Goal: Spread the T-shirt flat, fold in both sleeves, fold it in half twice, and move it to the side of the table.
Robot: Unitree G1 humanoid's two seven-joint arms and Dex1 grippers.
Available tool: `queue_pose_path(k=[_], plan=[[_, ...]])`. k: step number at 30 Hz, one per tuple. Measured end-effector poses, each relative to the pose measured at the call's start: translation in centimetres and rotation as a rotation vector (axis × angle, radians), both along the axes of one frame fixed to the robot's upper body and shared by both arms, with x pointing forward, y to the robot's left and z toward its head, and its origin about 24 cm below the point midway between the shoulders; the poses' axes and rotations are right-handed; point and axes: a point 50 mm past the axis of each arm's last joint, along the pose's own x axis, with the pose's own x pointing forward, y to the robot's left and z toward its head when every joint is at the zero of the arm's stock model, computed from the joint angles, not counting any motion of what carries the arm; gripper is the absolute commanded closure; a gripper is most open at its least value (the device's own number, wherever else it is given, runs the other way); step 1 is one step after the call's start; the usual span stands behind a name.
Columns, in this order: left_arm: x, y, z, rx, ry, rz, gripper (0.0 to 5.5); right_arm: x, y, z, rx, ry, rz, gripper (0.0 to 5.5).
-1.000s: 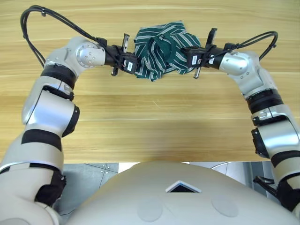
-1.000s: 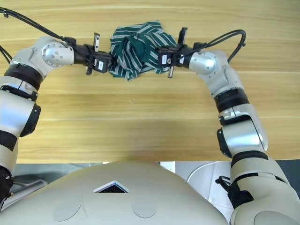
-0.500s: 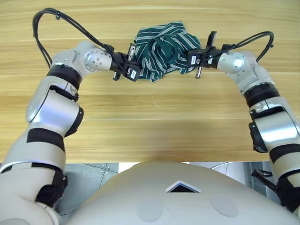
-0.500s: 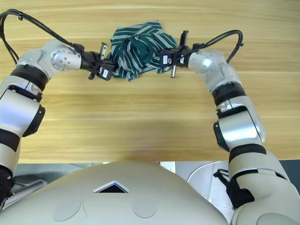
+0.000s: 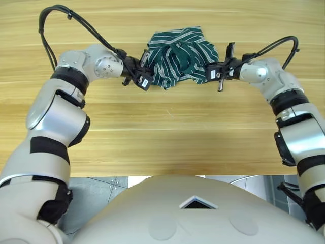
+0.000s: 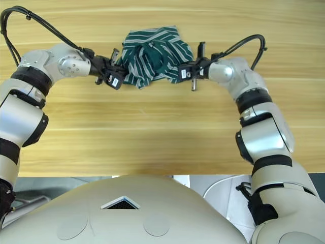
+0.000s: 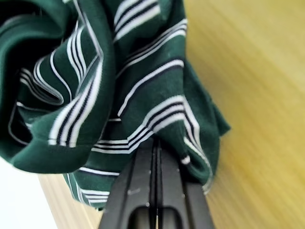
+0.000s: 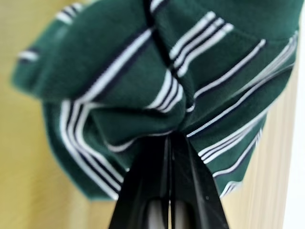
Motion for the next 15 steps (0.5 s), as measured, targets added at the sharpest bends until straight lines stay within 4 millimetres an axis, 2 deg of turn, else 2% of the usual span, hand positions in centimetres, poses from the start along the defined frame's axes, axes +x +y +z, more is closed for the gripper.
queue_pose_path(k=[3,7,15], plan=[[0.2,1.1,0.2,0.027,-0.019,0.019,5.5,-1.0,-1.6,0.3,-0.026,0.041,0.045,5.47],[0.5,3.7,0.6,0.079,-0.041,0.096,5.5,-1.8,-4.1,0.7,-0.058,0.068,0.015,5.47],[0.3,6.4,0.9,0.118,-0.048,0.16,5.5,-3.3,-8.3,1.6,-0.122,0.115,-0.063,5.47]])
